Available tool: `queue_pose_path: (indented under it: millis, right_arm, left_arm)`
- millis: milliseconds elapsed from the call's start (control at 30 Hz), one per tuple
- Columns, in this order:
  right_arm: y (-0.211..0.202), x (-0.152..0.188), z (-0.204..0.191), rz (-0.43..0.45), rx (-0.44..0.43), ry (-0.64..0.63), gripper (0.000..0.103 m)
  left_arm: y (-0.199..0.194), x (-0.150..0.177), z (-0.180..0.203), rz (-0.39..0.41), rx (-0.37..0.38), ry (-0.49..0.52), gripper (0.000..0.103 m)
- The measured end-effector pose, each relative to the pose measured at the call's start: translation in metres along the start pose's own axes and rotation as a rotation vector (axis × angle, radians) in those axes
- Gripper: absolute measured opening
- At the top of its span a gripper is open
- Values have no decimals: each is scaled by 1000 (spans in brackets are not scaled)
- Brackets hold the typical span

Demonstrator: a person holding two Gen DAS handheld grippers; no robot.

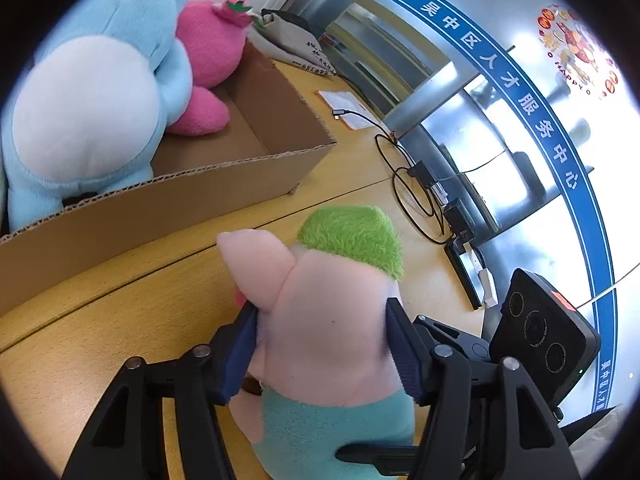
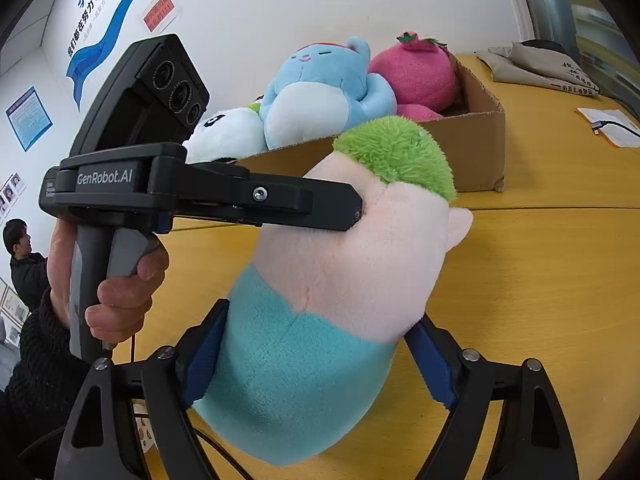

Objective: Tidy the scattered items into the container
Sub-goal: 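Close both grippers on the pink-and-teal plush and lift it, then carry the plush over the box and open both grippers to drop it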

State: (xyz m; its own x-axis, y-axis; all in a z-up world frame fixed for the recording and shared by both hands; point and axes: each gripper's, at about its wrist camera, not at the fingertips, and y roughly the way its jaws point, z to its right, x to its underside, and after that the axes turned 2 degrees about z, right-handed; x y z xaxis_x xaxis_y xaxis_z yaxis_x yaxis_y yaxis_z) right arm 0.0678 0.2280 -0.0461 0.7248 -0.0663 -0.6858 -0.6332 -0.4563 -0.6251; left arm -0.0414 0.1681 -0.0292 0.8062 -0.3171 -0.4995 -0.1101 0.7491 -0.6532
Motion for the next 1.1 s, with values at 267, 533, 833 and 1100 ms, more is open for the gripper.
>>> queue_pose_path:
  millis: [267,533,833,1100]
  right_arm:
    - [-25,-16,-8,94,-20,-22,78]
    - [-65,-80,-22,225,30,-191,78]
    - [-46,-169,-3,254,42,-366,78]
    - [7,-192,56,219,13,-414,78]
  left_arm:
    - [-32,-4,36,134,-38,60,54]
    - [-70,-51,78,308,-9,144,54]
    - [-74,-131,63,425,-21,88,54]
    - [-22,-168,18,376,-67,-25,54]
